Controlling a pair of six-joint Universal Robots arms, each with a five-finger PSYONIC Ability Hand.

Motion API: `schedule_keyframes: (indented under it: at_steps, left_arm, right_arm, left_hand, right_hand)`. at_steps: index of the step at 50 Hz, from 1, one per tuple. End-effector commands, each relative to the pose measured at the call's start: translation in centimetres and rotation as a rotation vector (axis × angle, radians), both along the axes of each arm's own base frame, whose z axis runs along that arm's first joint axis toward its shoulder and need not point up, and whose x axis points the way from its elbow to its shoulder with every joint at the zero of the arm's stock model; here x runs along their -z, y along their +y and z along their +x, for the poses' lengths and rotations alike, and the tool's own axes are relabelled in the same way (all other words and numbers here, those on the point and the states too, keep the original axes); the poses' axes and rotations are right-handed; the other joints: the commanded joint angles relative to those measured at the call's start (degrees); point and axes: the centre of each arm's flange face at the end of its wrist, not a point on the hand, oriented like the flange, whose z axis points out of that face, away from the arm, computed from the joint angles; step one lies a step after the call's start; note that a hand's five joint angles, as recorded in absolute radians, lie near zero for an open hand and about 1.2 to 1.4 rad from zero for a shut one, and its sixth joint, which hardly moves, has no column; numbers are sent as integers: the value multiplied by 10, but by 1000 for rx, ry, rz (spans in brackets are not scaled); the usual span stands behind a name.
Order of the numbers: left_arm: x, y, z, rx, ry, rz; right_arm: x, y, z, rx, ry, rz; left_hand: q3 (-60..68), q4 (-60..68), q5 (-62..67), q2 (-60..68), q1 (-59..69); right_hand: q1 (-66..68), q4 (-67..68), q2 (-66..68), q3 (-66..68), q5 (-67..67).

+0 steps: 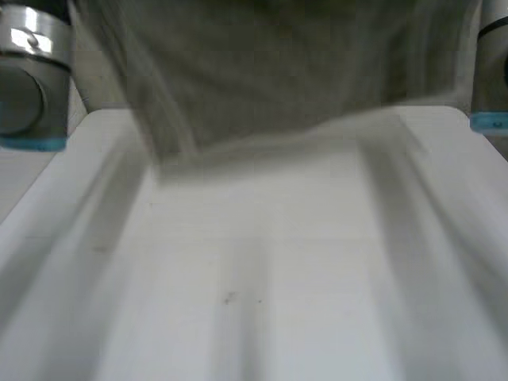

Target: Fold the towel.

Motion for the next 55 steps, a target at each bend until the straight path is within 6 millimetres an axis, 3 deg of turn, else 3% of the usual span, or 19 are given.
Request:
schedule_keyframes:
  at_steps: [1,2,3,5,6,7,8,9,10,11,13,14,16,18,21,27,38,48,55]
  left_arm:
    - [22,11,12,9,11,129]
    - [45,13,10,17,-22,217]
    - [46,13,10,17,-23,218]
    - [100,22,9,33,-92,410]
    - [101,23,9,33,-92,411]
    - [126,30,8,44,-127,497]
    - [126,30,8,44,-128,498]
    - [151,39,9,52,-166,575]
    - [176,47,11,54,-215,645]
    - [176,47,12,54,-215,646]
    - [221,62,17,51,-326,758]
    - [222,62,17,51,-326,759]
    - [241,67,22,35,-378,805]
    - [269,75,31,1,-469,882]
    - [281,82,35,-23,-549,925]
    - [278,87,43,-49,-595,966]
    - [214,114,55,-110,-581,968]
    - [181,185,72,-60,-645,1313]
    - [164,193,70,-27,-644,1293]
  right_arm:
    - [44,14,1,-40,97,189]
    - [63,17,3,-61,149,284]
    - [63,17,3,-61,150,285]
    - [102,26,3,-98,254,480]
    - [102,26,3,-98,254,481]
    - [124,34,3,-124,310,582]
    - [150,42,3,-150,372,686]
    - [150,42,3,-151,372,687]
    - [174,51,1,-170,435,776]
    - [174,51,1,-170,436,777]
    - [228,64,-4,-181,570,951]
    - [228,64,-4,-181,571,952]
    - [263,72,-15,-157,678,1049]
    - [271,73,-21,-144,703,1075]
    - [278,77,-26,-141,716,1098]
    - [271,79,-32,-121,704,1097]
    - [235,96,-50,-86,699,1120]
    - [189,142,-89,-49,889,1299]
    - [181,162,-87,-121,1016,1330]
  left_hand:
    - [103,103,110,103,129]
    - [103,103,110,103,129]
    - [103,103,110,103,129]
    - [103,103,110,103,129]
    - [103,103,110,103,129]
    - [103,103,110,103,129]
    - [103,103,110,103,129]
    - [103,103,110,103,129]
    - [103,103,110,103,129]
    - [103,103,110,103,129]
    - [103,103,110,103,129]
    - [103,103,110,103,129]
    - [103,103,110,103,129]
    - [103,103,110,103,129]
    - [103,103,110,103,129]
    - [103,103,110,103,129]
    - [103,103,110,103,129]
    - [103,103,110,103,129]
    - [103,103,110,103,129]
  right_hand:
    - [243,115,123,119,141]
    - [243,115,123,119,141]
    - [243,115,123,119,141]
    - [243,115,123,119,141]
    - [243,115,123,119,141]
    - [243,115,123,119,141]
    - [243,115,123,119,141]
    - [243,115,123,119,141]
    - [243,115,123,119,141]
    - [243,115,123,119,141]
    - [243,115,123,119,141]
    - [243,115,123,119,141]
    - [243,115,123,119,141]
    - [243,115,123,119,141]
    - [243,115,123,119,141]
    - [243,115,123,119,141]
    - [243,115,123,119,141]
    - [243,115,123,119,141]
    - [243,115,123,119,141]
